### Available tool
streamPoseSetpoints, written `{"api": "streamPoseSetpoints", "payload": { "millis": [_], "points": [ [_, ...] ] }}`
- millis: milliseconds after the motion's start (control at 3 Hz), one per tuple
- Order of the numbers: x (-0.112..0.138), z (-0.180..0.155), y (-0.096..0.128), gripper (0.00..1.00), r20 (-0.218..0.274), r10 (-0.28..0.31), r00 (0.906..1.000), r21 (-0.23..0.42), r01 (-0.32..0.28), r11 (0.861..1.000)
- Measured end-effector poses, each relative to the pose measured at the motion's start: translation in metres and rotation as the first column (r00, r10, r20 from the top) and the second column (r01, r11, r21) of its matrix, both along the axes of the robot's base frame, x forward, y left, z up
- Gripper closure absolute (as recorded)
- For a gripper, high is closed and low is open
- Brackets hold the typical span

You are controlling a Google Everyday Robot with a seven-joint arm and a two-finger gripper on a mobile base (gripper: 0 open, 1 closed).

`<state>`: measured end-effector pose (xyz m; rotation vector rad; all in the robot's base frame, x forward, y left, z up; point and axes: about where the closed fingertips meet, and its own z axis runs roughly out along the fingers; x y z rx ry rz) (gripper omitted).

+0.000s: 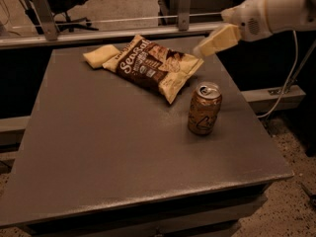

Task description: Move brown chip bag near sponge

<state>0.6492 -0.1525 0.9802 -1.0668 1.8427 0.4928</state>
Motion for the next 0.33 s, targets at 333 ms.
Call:
{"api": "streamPoseSetpoints", "payload": {
  "millis": [333],
  "points": [
    [-0.0184,0.008,-0.0449,0.0,0.064,-0.023,0.9977,0.0,0.023,1.0]
  ]
}}
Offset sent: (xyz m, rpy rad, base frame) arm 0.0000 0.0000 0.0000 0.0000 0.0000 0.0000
